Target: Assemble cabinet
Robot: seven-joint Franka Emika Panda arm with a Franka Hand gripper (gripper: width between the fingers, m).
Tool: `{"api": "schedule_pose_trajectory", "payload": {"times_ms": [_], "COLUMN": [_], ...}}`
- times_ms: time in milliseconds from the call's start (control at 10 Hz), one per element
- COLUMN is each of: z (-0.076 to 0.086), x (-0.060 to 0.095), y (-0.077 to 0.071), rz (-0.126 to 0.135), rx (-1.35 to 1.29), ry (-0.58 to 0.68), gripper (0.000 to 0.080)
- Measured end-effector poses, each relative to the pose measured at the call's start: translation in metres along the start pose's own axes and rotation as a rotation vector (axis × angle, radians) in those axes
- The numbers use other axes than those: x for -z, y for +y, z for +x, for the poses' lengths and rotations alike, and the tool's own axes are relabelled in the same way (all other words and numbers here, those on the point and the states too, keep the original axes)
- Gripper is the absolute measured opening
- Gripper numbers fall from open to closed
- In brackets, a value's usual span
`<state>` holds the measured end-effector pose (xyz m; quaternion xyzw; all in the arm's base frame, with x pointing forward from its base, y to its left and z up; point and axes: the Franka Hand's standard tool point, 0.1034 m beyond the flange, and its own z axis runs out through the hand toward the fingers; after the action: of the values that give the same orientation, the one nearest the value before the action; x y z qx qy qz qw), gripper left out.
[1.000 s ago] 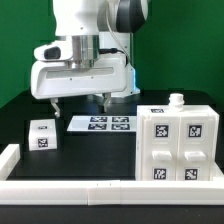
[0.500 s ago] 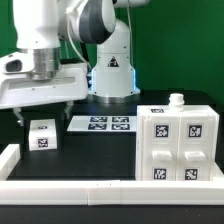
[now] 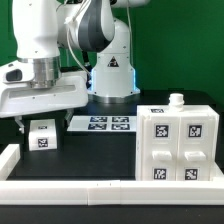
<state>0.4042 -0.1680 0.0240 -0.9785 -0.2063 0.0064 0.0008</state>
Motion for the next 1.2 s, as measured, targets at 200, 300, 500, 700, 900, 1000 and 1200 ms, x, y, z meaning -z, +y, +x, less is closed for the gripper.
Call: {"api": "schedule_pose_trajectory", "payload": {"times_ms": [200,300,500,700,900,1000,1200], "z": [-0.006,-0.009,-0.014,-0.016,-0.017,-0.017,-0.014], "x": [-0.005,-0.009,-0.014,-0.017,-0.018,-0.019,-0.019], "y": [-0.003,0.000,0.004,0.005,0.004,0.004,0.001], "rz": [0.002,0.001,-0.001,-0.001,0.001,0.001,0.000], "rx": [0.014,0.021,0.019,0.016,0.017,0.017,0.022], "ry": [-0.005,-0.006,-0.007,-0.008,-0.010,-0.010,-0.008], "gripper": [0.0797,0.0797,0.0797,0.0797,0.0669,0.0537,0.0540]}}
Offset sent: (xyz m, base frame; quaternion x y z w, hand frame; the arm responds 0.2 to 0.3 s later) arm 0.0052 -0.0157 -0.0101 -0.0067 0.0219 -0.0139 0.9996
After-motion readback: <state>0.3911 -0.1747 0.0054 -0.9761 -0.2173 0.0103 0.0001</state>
